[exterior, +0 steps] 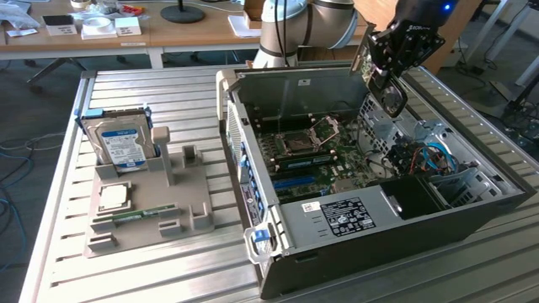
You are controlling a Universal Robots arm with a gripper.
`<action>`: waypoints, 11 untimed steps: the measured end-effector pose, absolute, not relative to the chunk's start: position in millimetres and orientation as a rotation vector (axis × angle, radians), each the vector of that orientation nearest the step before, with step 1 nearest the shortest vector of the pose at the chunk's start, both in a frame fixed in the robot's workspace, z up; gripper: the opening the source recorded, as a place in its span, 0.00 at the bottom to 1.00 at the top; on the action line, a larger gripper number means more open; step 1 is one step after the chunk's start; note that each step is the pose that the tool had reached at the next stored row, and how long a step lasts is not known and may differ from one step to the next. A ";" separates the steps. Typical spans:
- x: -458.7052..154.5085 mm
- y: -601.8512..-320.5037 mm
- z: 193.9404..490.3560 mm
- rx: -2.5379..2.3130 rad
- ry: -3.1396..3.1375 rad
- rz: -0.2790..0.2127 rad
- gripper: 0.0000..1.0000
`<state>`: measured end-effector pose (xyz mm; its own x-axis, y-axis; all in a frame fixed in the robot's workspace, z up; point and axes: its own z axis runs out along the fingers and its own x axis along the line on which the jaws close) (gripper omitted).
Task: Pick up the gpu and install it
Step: 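Insert the gpu into the slot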
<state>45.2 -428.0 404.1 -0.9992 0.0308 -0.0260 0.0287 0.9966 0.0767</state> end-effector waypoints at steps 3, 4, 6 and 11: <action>45.1 -428.0 404.0 0.017 3.113 0.119 0.27; 45.2 -428.0 403.9 -0.001 3.113 0.119 0.27; 45.2 -428.0 403.8 -0.044 3.114 0.120 0.27; 45.2 -428.0 403.5 -0.181 3.112 0.122 0.27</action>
